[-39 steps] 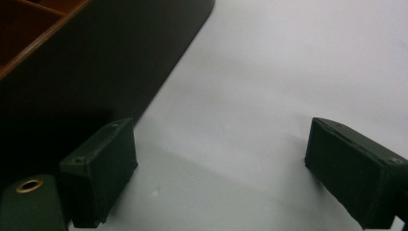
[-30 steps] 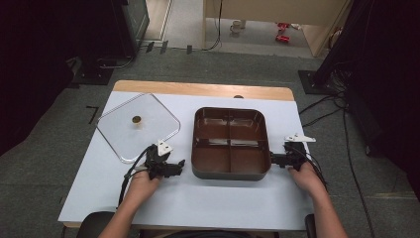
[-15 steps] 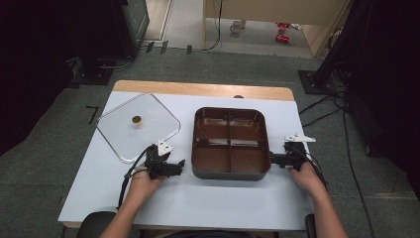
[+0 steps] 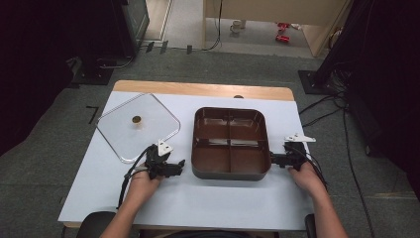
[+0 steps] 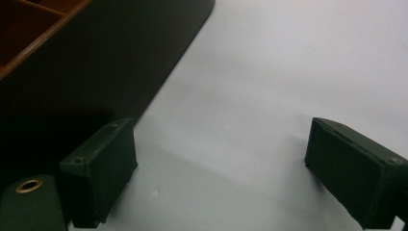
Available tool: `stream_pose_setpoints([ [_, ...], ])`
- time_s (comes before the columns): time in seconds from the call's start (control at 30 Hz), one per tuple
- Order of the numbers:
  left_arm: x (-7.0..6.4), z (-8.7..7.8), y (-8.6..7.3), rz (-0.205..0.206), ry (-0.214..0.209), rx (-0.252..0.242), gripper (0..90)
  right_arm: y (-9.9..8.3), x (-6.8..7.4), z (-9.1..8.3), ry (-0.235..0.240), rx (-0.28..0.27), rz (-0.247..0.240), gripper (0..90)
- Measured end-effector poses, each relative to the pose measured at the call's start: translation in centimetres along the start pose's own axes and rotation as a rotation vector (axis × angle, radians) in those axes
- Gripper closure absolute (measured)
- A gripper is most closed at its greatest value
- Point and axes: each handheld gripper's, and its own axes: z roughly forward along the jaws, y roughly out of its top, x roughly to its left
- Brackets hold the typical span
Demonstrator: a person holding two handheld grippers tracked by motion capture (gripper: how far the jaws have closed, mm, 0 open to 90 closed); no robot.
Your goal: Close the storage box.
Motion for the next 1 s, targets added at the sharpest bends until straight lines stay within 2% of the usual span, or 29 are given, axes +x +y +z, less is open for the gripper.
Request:
stream_pose_setpoints([
  [0.33,-0.1,0.0,0.1,-0.001,0.004,0.006,13.8,0.0,0.0,0.0,0.003,0.0,0.001,10.0],
  [0.6,-0.3,-0.2,1.0,-0.001,-0.005,0.088,16.6,0.0,0.0,0.0,0.004,-0.001,0.002,9.9],
  [0.7,-0.3,-0.4,1.3,0.032,-0.041,0.1,14.8,0.0,0.0,0.0,0.005,-0.001,0.002,9.9],
  [0.73,-0.1,-0.6,1.6,0.032,-0.076,0.088,14.0,0.0,0.0,0.0,0.005,-0.001,0.002,9.9],
  [0.87,0.1,-0.8,2.2,0.017,-0.099,0.084,14.1,0.0,0.0,0.0,0.005,-0.001,0.001,9.9],
  [0.93,0.2,-1.1,2.4,0.039,-0.098,0.109,14.2,0.0,0.0,0.0,0.005,0.0,0.002,9.9],
  [1.0,0.2,-1.2,2.5,0.038,-0.104,0.105,14.6,0.0,0.0,0.0,0.005,-0.001,0.002,9.9],
])
